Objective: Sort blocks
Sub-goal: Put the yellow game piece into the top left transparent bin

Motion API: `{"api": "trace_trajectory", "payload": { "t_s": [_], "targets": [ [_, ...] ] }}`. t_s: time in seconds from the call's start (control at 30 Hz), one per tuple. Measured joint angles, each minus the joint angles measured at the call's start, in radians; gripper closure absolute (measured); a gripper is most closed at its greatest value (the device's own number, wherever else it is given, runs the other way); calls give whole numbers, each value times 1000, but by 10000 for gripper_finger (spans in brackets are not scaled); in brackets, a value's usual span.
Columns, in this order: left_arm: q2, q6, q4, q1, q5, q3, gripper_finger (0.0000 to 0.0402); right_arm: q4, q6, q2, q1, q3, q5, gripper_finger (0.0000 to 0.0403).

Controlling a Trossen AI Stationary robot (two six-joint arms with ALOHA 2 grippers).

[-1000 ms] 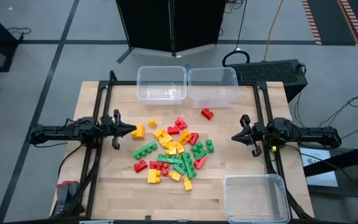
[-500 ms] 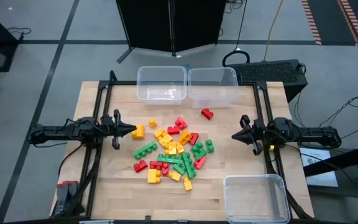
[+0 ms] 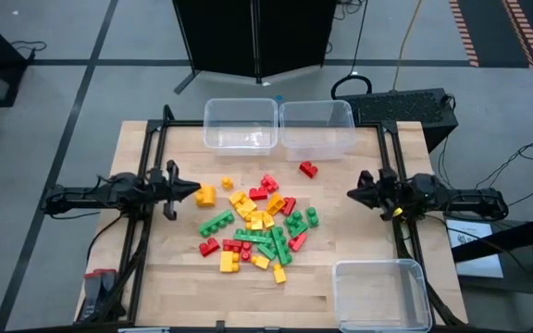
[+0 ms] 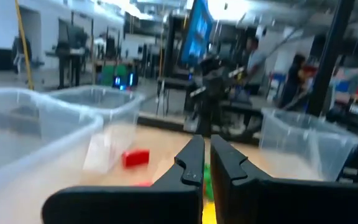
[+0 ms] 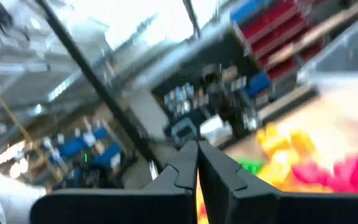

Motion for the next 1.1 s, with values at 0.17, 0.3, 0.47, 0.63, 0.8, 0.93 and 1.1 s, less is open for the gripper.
{"api": "trace_trajectory", "payload": {
  "t_s": [0.17, 0.3, 0.47, 0.63, 0.8, 0.93, 1.1],
  "targets": [
    [0, -58, 82, 0, 0, 0, 401, 165, -30, 0, 0, 0, 115, 392],
    [0, -170, 134, 0, 1, 0, 401, 282, -108, 0, 0, 0, 163, 392],
    [2, -227, 185, 0, -34, 0, 401, 395, -130, 0, 0, 0, 160, 392],
    [11, -310, 395, 0, -120, 39, 401, 513, -72, 0, 0, 1, 159, 392],
    [91, -284, 315, 0, -26, 290, 401, 535, -47, 0, 0, 24, 158, 392],
    [261, -123, 183, 0, 10, 558, 401, 534, -111, 0, 0, 50, 158, 392],
    [509, 3, -79, 0, 16, 856, 401, 502, -222, 0, 0, 108, 158, 392]
  ]
}}
